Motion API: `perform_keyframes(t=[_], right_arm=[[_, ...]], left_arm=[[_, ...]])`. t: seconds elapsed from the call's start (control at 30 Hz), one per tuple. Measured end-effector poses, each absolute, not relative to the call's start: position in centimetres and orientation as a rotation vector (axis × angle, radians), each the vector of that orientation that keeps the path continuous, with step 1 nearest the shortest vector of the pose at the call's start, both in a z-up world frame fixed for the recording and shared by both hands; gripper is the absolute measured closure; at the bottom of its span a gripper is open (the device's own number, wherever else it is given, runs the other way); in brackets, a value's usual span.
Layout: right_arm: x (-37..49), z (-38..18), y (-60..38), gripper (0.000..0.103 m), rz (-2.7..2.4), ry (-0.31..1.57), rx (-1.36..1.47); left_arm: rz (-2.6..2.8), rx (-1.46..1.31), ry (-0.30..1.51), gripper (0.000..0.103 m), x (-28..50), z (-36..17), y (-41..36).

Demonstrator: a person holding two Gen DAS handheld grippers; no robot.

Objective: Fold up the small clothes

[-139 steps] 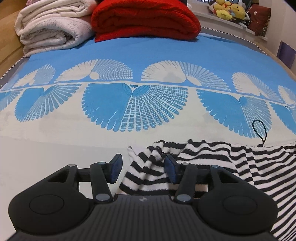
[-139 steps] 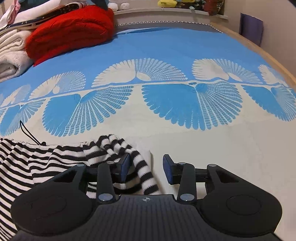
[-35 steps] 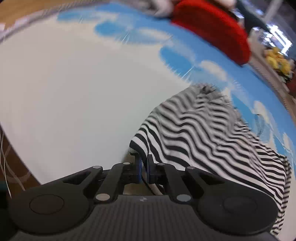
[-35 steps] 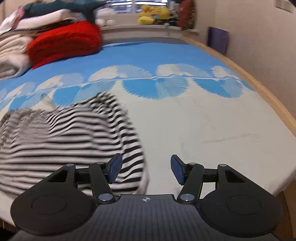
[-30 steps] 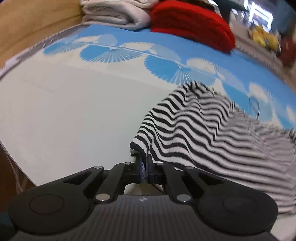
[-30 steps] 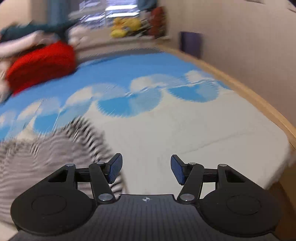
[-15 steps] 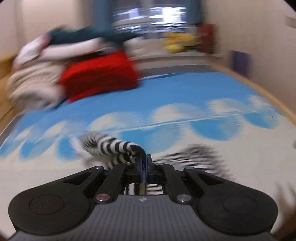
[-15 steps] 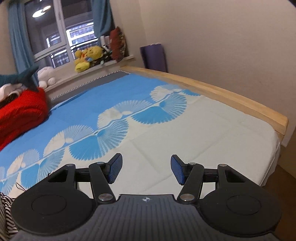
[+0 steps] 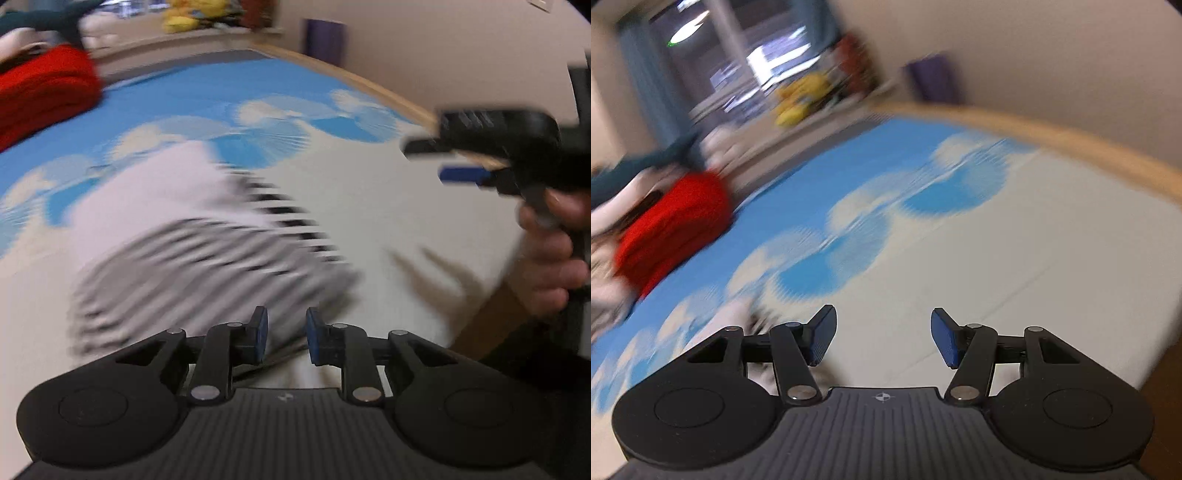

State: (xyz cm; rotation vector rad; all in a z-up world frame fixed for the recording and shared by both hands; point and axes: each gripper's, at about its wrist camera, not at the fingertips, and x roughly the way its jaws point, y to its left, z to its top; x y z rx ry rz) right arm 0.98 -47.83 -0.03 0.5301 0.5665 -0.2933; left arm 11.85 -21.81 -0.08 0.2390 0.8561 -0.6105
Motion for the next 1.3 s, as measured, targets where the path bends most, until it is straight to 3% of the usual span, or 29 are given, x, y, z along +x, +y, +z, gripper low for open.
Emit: perform_keyframes(t=[0.1, 0.3, 0.43, 0.5, 0.53, 0.57, 0.63, 0.87, 1.13, 1.23, 1.27, 1.3], right_arm=[[3.0, -1.4, -45.9, 0.044, -0.146, 0.668, 0.554], [6.3, -4.4, -41.4, 0.043, -0.072, 0.853, 0.457], [7.1, -6.3, -39.4, 0.045, -0.079, 0.933, 0.403], [7.0, -6.6, -38.5, 0.058, -0.06, 0.939, 0.352], [6.7, -6.7, -38.2, 0.089, -0.049, 0.937, 0.332], [6.4, -6.8, -38.0, 0.103, -0.037, 0.936, 0.321], [5.4, -6.5, -37.9, 0.103, -0.016, 0.907, 0.33], [-1.2, -1.4, -42.2, 0.103, -0.041, 0.676, 0.508], [-0.6, -6.9, -43.2, 0.102, -0.13, 0.986, 0.462], [-0.6, -5.9, -43.2, 0.09, -0.173, 0.9, 0.467], [-0.5, -5.5, -43.4, 0.07, -0.167, 0.854, 0.498], [-0.6, -5.2, -43.5, 0.058, -0.162, 0.82, 0.524]], left_arm=[[-0.525, 0.283, 0.84, 0.077, 13.3, 0.5, -17.0], [-0.42, 0.218, 0.85, 0.061, 15.4, 0.3, -9.3], [-0.3, 0.11, 0.953, 0.062, 15.9, -1.9, -6.2], [-0.33, -0.006, 0.935, 0.057, 16.5, -1.2, -5.6], [-0.345, -0.039, 0.929, 0.05, 16.7, -1.0, -5.5], [-0.352, -0.063, 0.935, 0.044, 16.9, -1.1, -5.5], [-0.374, -0.11, 0.977, 0.033, 17.6, -1.9, -5.7], [-0.421, -0.378, 1.09, 0.02, 19.6, -3.9, -6.5], [-0.404, -0.396, 1.185, 0.011, 20.4, -7.2, -8.8], [-0.383, -0.416, 1.192, 0.011, 20.5, -7.7, -8.7], [-0.38, -0.424, 1.197, 0.011, 20.6, -7.8, -8.7], [-0.379, -0.429, 1.201, 0.011, 20.7, -7.9, -8.7]])
